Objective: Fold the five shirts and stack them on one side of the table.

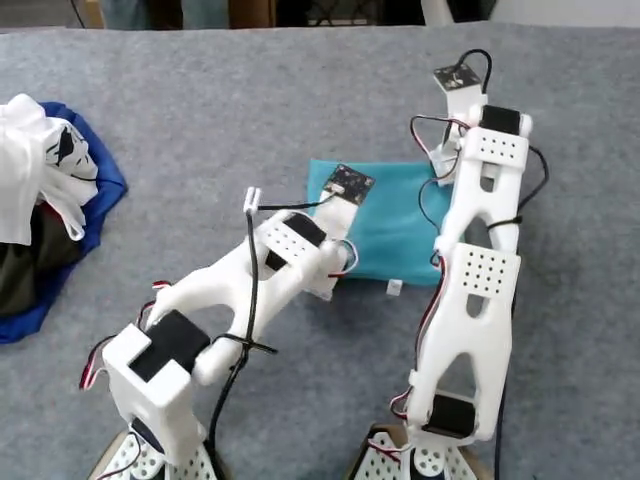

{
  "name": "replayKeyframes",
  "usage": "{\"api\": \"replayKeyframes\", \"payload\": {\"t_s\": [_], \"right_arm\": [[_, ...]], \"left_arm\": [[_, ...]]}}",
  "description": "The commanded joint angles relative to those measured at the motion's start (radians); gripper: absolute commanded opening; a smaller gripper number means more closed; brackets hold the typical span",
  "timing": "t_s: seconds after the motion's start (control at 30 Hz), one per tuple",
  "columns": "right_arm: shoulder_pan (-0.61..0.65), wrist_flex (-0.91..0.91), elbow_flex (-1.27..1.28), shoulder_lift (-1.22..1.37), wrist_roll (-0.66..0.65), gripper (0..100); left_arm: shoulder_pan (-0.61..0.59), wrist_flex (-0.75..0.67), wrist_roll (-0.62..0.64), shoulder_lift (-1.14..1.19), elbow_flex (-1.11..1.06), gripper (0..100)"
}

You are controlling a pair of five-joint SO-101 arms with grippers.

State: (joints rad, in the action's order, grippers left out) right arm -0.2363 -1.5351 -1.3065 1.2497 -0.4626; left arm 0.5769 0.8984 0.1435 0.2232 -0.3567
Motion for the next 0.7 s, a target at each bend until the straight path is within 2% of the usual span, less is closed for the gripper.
{"api": "replayKeyframes", "payload": {"t_s": [0.0, 0.2, 0.33, 0.5, 0.67], "right_arm": [[-0.020, 0.020, -0.039, 0.005, 0.003, 1.5], [-0.005, 0.014, -0.039, 0.005, 0.005, 1.5], [-0.011, 0.011, -0.039, 0.005, 0.005, 1.5], [-0.012, 0.002, -0.041, 0.008, 0.005, 1.5], [-0.012, 0.002, -0.041, 0.010, 0.006, 1.5]], "left_arm": [[0.010, 0.044, 0.005, 0.003, 0.058, 3], [-0.061, 0.060, 0.003, -0.018, 0.068, 3], [-0.093, 0.140, -0.025, -0.117, 0.136, 3], [-0.047, 0.107, -0.023, -0.227, 0.171, 3], [-0.001, 0.058, 0.009, -0.133, 0.151, 3]]}}
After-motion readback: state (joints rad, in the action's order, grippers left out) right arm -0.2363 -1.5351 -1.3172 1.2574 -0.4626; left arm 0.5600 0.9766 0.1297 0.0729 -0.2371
